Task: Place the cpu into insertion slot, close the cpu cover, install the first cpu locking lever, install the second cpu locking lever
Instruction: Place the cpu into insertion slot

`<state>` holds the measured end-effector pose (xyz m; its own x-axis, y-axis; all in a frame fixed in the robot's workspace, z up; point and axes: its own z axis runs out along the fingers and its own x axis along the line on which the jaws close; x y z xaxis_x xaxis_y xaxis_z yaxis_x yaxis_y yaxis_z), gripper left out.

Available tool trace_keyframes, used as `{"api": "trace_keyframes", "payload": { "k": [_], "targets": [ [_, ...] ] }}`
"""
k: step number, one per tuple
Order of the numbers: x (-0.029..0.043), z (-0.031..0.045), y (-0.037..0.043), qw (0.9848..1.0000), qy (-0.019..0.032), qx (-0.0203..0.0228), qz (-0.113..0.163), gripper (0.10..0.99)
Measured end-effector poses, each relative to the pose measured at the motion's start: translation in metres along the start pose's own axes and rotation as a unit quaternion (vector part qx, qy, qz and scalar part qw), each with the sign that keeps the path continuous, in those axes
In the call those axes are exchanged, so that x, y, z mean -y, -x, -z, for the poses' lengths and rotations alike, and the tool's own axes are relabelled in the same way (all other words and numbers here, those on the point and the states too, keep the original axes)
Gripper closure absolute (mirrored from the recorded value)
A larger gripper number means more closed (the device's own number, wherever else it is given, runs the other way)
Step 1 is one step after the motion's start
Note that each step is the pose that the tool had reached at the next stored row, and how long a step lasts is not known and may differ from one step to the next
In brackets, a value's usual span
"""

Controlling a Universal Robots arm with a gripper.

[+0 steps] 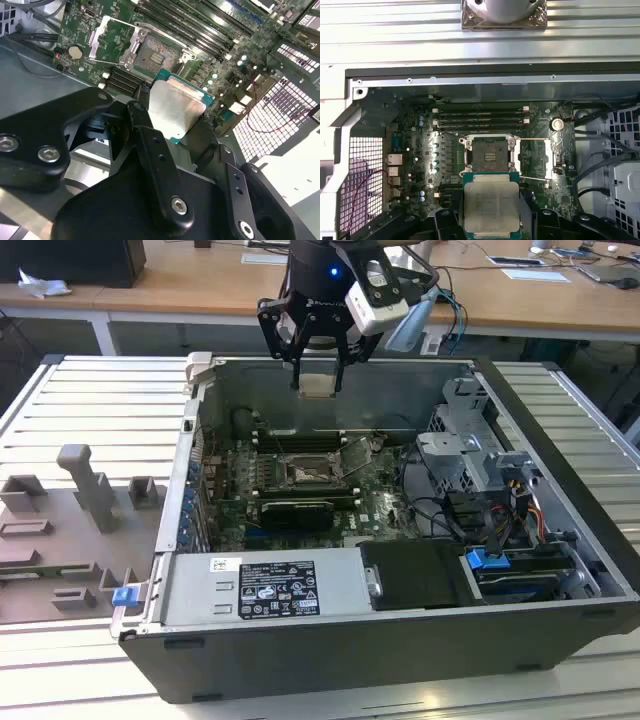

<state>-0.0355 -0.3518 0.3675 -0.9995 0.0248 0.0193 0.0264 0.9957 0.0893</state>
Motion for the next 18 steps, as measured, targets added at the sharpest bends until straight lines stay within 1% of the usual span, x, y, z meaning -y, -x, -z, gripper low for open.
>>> {"api": "trace_keyframes", "payload": {
  "k": [9,18],
  "targets": [
    [0.0,-0.0001,0.0,0.9998,0.0004,0.0018,-0.02,0.549],
    [0.0,-0.0004,0.0,0.9985,0.0011,0.0049,-0.055,0.549]
  ]
}}
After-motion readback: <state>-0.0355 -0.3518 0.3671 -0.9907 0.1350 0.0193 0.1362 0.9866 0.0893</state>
